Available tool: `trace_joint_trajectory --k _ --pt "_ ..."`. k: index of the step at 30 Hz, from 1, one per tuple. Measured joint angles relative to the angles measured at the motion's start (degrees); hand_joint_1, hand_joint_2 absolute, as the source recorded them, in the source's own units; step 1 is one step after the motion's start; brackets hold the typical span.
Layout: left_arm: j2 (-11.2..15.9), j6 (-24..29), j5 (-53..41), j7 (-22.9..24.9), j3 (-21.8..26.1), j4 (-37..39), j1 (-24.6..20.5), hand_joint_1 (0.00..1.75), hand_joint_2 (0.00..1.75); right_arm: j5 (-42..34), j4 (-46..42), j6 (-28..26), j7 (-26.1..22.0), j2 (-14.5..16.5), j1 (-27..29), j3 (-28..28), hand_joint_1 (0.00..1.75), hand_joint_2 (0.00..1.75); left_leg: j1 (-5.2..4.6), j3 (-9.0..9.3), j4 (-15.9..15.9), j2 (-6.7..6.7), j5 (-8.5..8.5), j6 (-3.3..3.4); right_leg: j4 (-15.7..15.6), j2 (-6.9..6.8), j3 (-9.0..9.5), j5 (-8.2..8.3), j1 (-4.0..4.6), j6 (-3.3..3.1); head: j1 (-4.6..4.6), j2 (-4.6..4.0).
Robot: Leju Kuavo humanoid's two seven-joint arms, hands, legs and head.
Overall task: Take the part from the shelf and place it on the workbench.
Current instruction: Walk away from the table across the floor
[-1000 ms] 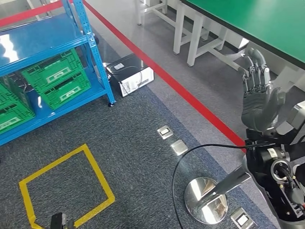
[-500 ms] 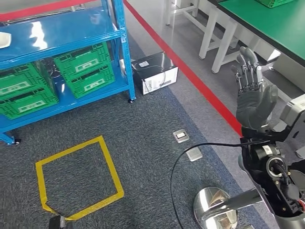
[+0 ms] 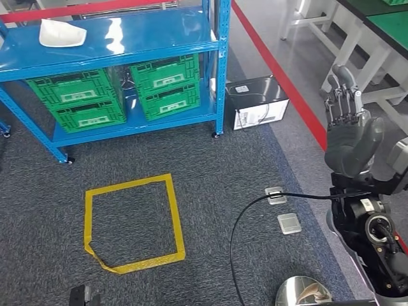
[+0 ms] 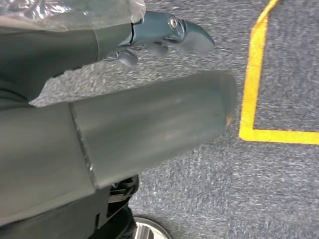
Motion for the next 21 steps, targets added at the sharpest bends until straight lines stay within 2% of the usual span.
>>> trace_joint_trajectory --k 1,3,4,5,6,7,9,10,11,12,14,15,16,17,18,19,20,21 --pt "0.0 0.0 0.0 0.0 0.0 0.0 0.0 0.00 0.00 0.0 0.0 0.0 0.0 0.0 0.0 0.0 0.00 0.00 -0.14 -0.79 1.7 1.64 -1.02 -0.35 -0.4 -0.86 0.33 0.11 -0.22 -0.26 -0.42 0.00" --pt "-0.1 0.0 0.0 -0.1 0.0 0.0 -0.2 0.00 0.00 0.0 0.0 0.0 0.0 0.0 0.1 0.0 0.00 0.00 0.03 -4.19 8.5 5.67 -4.48 -1.10 -0.7 -2.51 0.72 0.05 -0.23 -0.58 -1.31 0.00" --pt "-0.1 0.0 0.0 -0.1 0.0 0.0 -0.3 0.00 0.00 0.0 0.0 0.0 0.0 0.0 0.2 0.0 0.00 0.00 0.27 -6.29 12.4 6.68 -6.01 -1.44 -0.7 -3.38 0.81 -0.09 -0.18 -0.63 -1.52 0.00" --pt "-0.1 -0.1 0.0 -0.1 0.0 0.0 -0.3 0.00 0.00 0.0 0.0 0.0 0.1 0.0 0.2 0.0 0.00 0.00 0.51 -7.76 15.1 7.20 -6.70 -1.71 -0.7 -4.17 0.91 -0.24 -0.15 -0.59 -1.60 0.00" --pt "-0.1 -0.1 0.0 -0.1 0.0 0.0 -0.2 0.00 0.00 0.0 0.0 0.0 0.1 0.0 0.3 0.1 0.00 0.00 0.70 -8.18 15.7 7.48 -6.28 -1.91 -0.7 -4.94 1.08 -0.44 -0.15 -0.50 -1.67 0.00" --pt "-0.1 -0.1 0.0 0.0 0.0 0.0 -0.2 0.00 0.00 0.0 0.0 0.0 0.1 0.0 0.3 0.1 0.00 0.00 0.83 -7.36 14.0 7.77 -4.84 -2.02 -0.7 -5.65 1.33 -0.65 -0.19 -0.36 -1.72 0.00" --pt "0.0 -0.1 0.0 0.0 0.0 0.0 -0.2 0.00 0.00 0.0 0.0 0.0 0.1 0.0 0.3 0.1 0.00 0.00 0.82 -3.17 5.8 9.53 -0.88 -1.96 -0.7 -6.86 2.09 -1.24 -0.18 0.14 -1.84 0.00" --pt "0.0 -0.1 0.0 -0.1 0.0 0.0 -0.2 0.00 0.00 0.0 0.0 0.0 0.1 0.0 0.3 0.1 0.00 0.00 0.69 -1.39 2.4 10.29 0.40 -1.67 -0.7 -7.31 2.39 -1.54 -0.07 0.49 -1.89 0.00" --pt "0.0 -0.1 -0.1 -0.1 0.0 0.0 -0.3 0.00 0.00 0.0 -0.1 0.0 0.1 -0.1 0.3 0.0 0.00 0.00 0.53 -0.27 0.2 10.81 1.01 -1.28 -0.7 -7.66 2.64 -1.79 0.11 0.83 -1.83 0.00" --pt "0.0 -0.1 -0.1 0.0 0.0 0.0 -0.2 0.00 0.00 0.0 -0.1 0.0 0.0 -0.1 0.2 0.0 0.00 0.00 0.34 0.04 -0.5 10.81 0.92 -0.85 -0.7 -7.95 2.81 -1.95 0.27 1.15 -1.70 0.00" --pt "0.0 -0.1 -0.3 0.0 0.0 0.0 -0.1 0.00 0.00 0.2 -0.1 -0.1 0.0 -0.1 0.2 0.0 0.00 0.00 0.26 0.02 -0.5 9.92 0.77 0.03 -0.9 -8.29 3.21 -2.22 0.26 1.78 -1.39 0.00" --pt "0.0 -0.1 -0.4 0.1 0.0 0.0 -0.1 0.00 0.00 0.4 -0.2 -0.2 0.0 -0.1 0.2 0.0 0.00 0.00 0.30 0.20 -0.6 9.65 0.73 0.37 -0.6 -7.68 3.24 -2.71 0.12 2.06 -1.24 0.00" --pt "0.0 -0.1 -0.4 0.1 0.0 0.0 -0.2 0.00 0.00 0.6 -0.2 -0.3 0.0 -0.1 0.3 0.0 0.00 0.00 0.38 0.42 -0.9 9.41 0.72 0.74 1.0 -6.56 2.67 -3.75 0.02 2.23 -1.06 0.00" --pt "0.0 -0.1 -0.5 0.1 0.0 0.0 -0.3 0.00 0.00 0.7 -0.3 -0.4 0.0 -0.1 0.4 -0.1 0.00 0.00 0.45 0.66 -1.1 9.18 0.70 1.06 3.8 -5.18 1.32 -5.35 -0.02 2.29 -0.77 0.00" --pt "-0.1 -0.1 -0.5 0.1 0.0 0.0 -0.5 0.00 0.00 0.8 -0.4 -0.5 0.0 -0.1 0.5 -0.1 0.00 0.00 0.38 0.78 -1.1 8.92 0.63 1.30 8.0 -3.87 -0.77 -7.27 0.03 2.24 -0.42 0.00" --pt "-0.1 -0.1 -0.5 0.1 0.0 0.0 -0.6 0.00 0.00 0.8 -0.4 -0.6 0.0 -0.1 0.7 -0.1 0.00 0.00 0.27 0.86 -1.1 8.66 0.53 1.53 12.6 -3.16 -3.28 -8.98 0.13 2.17 -0.10 0.00" --pt "-0.1 -0.1 -0.5 0.2 0.0 0.0 -0.7 0.00 0.00 0.8 -0.4 -0.7 0.1 -0.1 0.9 -0.1 0.00 0.00 0.14 0.95 -1.1 8.34 0.44 1.70 16.1 -2.87 -5.41 -9.84 0.25 2.10 0.15 0.00" --pt "-0.1 -0.1 -0.5 0.2 0.0 0.0 -0.7 0.00 0.00 0.8 -0.4 -0.7 0.1 -0.1 1.1 -0.1 0.00 0.00 0.00 1.09 -1.0 8.01 0.32 1.82 17.6 -2.76 -6.67 -9.48 0.35 1.96 0.33 0.00"
